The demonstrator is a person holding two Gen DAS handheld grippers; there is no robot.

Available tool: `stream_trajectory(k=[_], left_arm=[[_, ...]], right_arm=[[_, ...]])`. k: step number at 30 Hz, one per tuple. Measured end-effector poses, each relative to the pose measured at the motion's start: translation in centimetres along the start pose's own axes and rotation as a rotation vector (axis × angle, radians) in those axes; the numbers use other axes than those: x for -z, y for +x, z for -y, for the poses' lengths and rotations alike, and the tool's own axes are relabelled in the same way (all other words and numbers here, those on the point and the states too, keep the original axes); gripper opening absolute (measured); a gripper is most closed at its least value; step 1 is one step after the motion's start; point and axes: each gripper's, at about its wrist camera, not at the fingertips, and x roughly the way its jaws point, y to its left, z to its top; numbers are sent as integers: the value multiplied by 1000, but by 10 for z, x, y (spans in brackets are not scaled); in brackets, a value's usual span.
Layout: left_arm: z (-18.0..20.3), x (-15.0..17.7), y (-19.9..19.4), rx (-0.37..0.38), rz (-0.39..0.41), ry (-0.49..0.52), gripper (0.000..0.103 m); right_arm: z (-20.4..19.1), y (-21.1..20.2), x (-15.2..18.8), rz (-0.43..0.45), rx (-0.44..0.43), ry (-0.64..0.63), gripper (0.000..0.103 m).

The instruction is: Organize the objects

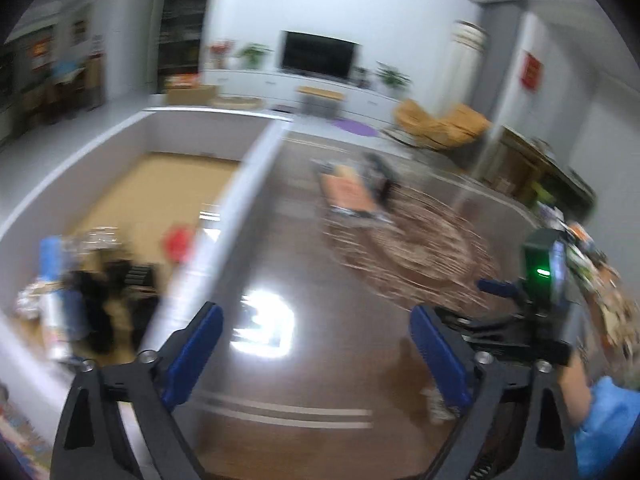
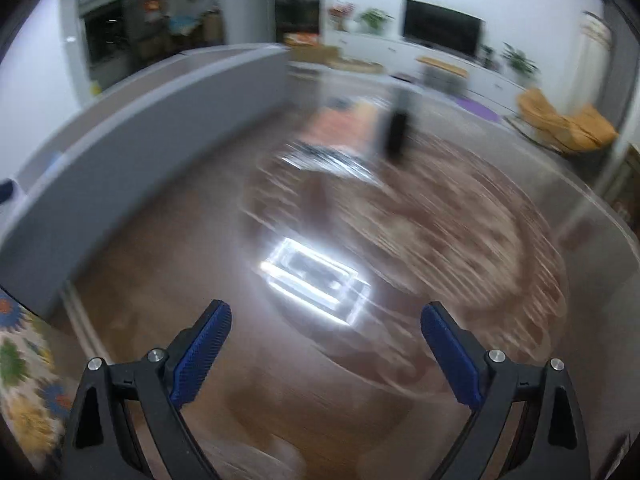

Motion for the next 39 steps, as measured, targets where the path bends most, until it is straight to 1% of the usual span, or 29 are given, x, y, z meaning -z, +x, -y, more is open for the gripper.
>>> stream_trajectory(k=[2,3,5,7,9,12,17,19,22,23,39], left_arm=[[25,8,20,48,-56,24,100],[34,12,33,57,-83,35,100],[46,19,62,49,-136,43,100],[52,24,86,30,-175,42,100],[56,24,107,-7,-189,46,100],[62,21,130,-63,-193,70,100],[67,14,158,-85,-204,115,100],[68,13,167,-89,-213,130,100],[72,10,174,-112,-201,171,101],[74,10,176,-121,-195,187,103],[73,10,175,-117,-191,186,103]], right_arm=[[27,-2,13,-16,39,23,96],[36,-1,20,-22,58,34,96],[51,3,32,-37,96,55,96],[64,5,40,-44,110,72,98],[74,5,44,-30,94,109,99],[76,6,47,-20,91,140,103],[74,10,43,-28,72,166,103],[72,8,45,-28,72,166,103],[72,8,45,-28,72,166,103],[72,8,45,-28,72,166,103],[72,8,45,-28,71,167,103]])
